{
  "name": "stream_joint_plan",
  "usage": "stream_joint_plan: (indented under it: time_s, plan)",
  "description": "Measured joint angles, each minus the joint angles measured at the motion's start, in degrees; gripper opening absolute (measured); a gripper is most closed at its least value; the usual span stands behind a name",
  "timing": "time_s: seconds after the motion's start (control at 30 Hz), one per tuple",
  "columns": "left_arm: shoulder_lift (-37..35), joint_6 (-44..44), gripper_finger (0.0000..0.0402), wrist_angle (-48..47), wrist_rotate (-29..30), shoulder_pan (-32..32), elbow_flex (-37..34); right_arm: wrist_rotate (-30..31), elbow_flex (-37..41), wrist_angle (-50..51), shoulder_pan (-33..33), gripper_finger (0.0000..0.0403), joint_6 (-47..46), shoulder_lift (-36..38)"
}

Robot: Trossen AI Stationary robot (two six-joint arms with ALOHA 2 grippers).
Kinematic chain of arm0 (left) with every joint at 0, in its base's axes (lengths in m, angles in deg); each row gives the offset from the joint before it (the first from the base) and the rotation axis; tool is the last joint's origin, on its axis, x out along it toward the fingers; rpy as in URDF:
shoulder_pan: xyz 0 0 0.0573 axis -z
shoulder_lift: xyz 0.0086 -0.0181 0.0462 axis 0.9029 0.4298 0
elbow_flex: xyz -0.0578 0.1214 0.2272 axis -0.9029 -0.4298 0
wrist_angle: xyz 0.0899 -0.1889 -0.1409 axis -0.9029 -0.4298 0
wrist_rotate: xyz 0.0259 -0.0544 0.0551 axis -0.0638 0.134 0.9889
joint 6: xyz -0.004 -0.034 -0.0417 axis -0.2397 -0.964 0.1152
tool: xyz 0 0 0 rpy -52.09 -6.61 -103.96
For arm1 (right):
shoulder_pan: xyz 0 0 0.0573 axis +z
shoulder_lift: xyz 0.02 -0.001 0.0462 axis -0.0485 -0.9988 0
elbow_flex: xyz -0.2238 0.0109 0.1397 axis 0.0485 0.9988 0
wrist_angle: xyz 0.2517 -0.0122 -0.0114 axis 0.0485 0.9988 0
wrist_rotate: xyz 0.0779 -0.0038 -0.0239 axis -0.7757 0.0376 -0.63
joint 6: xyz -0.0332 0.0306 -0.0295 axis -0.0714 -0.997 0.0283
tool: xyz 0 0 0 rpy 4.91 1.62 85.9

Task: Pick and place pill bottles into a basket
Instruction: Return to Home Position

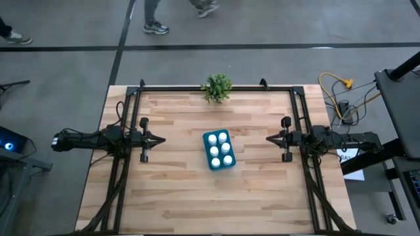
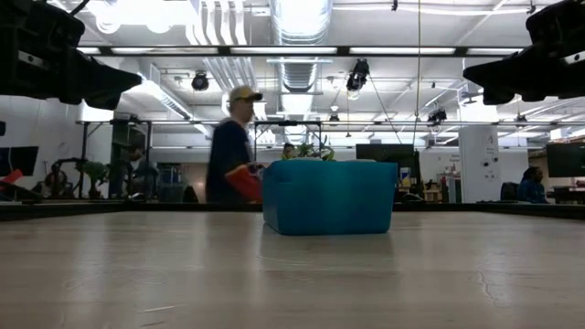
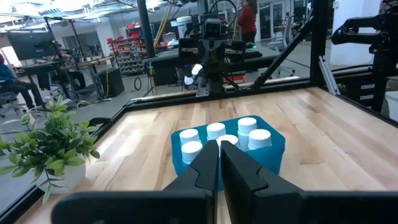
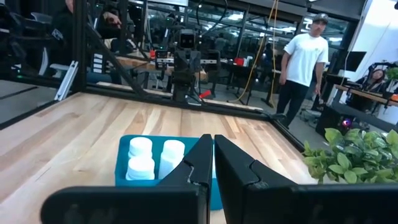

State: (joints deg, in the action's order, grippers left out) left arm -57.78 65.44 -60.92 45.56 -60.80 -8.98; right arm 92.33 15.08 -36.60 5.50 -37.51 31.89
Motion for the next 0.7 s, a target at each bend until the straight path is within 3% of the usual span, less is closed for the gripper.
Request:
stream_joint_plan:
  time_s: [0.7]
  plan:
    - [0.3, -1.33, 0.0, -0.24, 0.06, 0.02, 0.02, -1.44, 0.0, 1.05, 0.0, 0.0008, -6.26, -0.12]
